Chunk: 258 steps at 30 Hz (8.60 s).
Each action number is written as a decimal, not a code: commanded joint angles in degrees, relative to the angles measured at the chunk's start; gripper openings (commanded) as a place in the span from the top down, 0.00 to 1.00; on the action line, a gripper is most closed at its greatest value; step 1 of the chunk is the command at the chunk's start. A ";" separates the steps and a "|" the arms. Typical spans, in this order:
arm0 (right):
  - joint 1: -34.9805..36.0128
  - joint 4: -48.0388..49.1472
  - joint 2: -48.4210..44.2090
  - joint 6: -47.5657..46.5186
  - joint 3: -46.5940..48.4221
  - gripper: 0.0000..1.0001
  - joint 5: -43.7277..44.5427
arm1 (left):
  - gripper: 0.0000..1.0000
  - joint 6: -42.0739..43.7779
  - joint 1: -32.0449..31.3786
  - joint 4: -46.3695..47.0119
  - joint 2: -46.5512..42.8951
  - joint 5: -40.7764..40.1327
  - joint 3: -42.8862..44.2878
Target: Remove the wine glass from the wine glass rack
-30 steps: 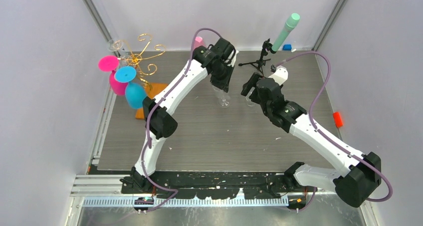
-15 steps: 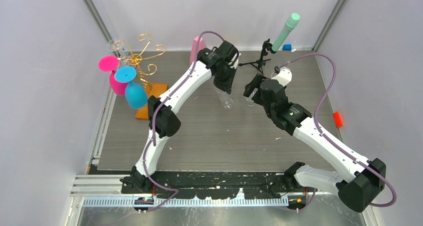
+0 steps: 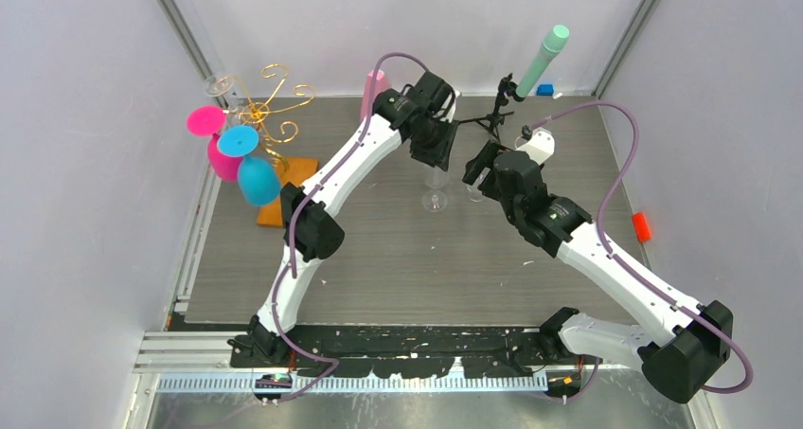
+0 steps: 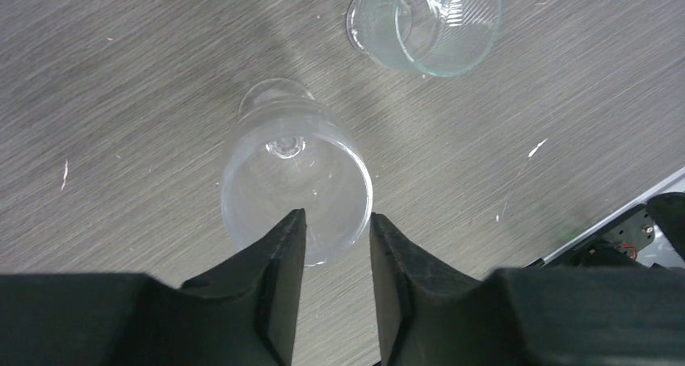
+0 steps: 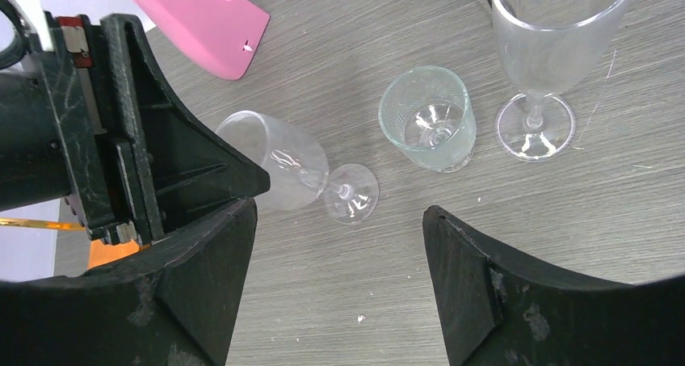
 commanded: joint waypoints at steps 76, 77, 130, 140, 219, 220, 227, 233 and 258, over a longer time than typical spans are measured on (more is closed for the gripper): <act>-6.71 7.00 6.73 2.13 -0.09 0.19 -11.74 | 0.51 -25.78 77.29 32.45 -55.59 26.35 -55.34; -6.72 7.00 6.66 2.12 -0.10 0.19 -11.76 | 0.54 -25.78 77.25 32.61 -55.75 26.29 -55.68; -7.49 7.00 6.68 2.95 0.49 0.21 -11.18 | 1.00 -34.00 77.22 47.66 -55.56 28.05 -56.70; -7.51 7.05 7.02 3.28 0.34 0.21 -11.41 | 1.00 -34.86 77.27 46.32 -54.67 36.80 -56.28; -8.04 72.15 13.87 36.93 -4.10 0.00 -44.61 | 1.00 -72.33 33.63 83.08 -63.84 25.07 -60.97; -8.04 73.72 14.53 39.19 -4.13 0.01 -44.75 | 1.00 -73.73 33.28 83.65 -64.75 23.96 -62.54; -7.91 87.07 22.38 49.81 -2.74 0.01 -47.73 | 1.00 -83.38 32.32 88.44 -67.60 21.33 -69.63; -7.25 93.92 26.78 54.31 0.99 0.04 -52.66 | 1.00 -86.74 31.09 90.61 -67.93 20.76 -71.74; -4.96 102.14 26.52 53.74 4.99 0.99 -55.73 | 0.47 -78.14 27.08 87.43 -69.66 16.57 -73.20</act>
